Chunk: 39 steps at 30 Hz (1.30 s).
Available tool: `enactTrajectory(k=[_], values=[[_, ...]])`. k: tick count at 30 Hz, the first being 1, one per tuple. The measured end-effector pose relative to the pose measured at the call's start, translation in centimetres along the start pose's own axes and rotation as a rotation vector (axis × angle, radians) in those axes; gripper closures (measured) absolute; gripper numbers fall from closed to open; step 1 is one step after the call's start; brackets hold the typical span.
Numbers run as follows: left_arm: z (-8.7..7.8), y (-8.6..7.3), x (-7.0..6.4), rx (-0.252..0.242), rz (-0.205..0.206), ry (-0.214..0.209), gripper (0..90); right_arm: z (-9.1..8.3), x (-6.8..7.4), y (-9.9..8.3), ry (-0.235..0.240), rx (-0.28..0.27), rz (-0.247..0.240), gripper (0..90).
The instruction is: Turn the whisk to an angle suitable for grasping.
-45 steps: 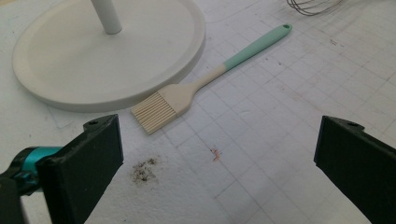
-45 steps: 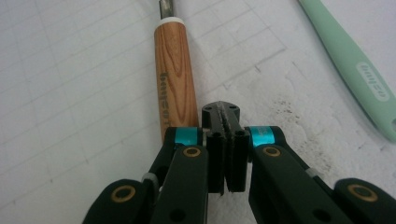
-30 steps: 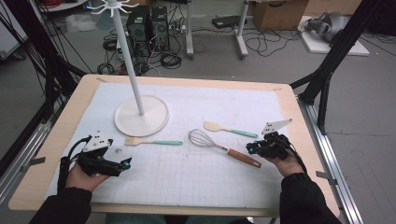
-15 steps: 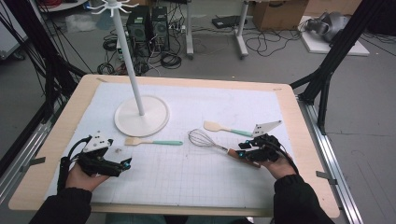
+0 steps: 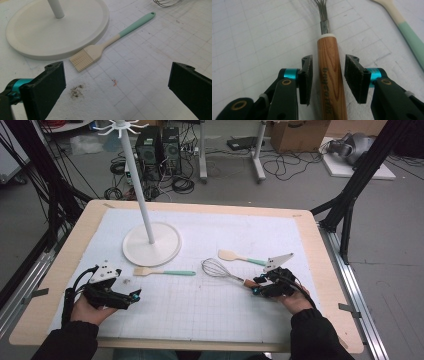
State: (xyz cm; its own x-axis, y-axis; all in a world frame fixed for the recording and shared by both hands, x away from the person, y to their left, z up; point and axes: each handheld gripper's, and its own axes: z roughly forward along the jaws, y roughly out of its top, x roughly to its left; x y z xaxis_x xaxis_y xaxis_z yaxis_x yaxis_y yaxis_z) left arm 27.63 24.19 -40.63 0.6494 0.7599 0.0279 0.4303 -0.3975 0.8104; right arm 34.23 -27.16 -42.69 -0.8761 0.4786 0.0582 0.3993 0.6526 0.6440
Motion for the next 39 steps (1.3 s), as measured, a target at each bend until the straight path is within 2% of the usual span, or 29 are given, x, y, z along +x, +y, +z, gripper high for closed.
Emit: enactTrajectory(k=[9,23,39], values=[[0.02,0.0,0.01,0.001,0.0,-0.001,1.7,0.69,0.24,0.05,-0.007,0.032,-0.029,60.6],[0.07,0.0,0.0,0.002,0.0,-0.001,1.7,0.99,0.19,0.08,-0.014,0.009,-0.043,63.0],[0.02,-0.01,0.01,0.001,-0.002,-0.001,1.7,0.7,0.03,-0.17,-0.015,0.013,-0.045,64.8]])
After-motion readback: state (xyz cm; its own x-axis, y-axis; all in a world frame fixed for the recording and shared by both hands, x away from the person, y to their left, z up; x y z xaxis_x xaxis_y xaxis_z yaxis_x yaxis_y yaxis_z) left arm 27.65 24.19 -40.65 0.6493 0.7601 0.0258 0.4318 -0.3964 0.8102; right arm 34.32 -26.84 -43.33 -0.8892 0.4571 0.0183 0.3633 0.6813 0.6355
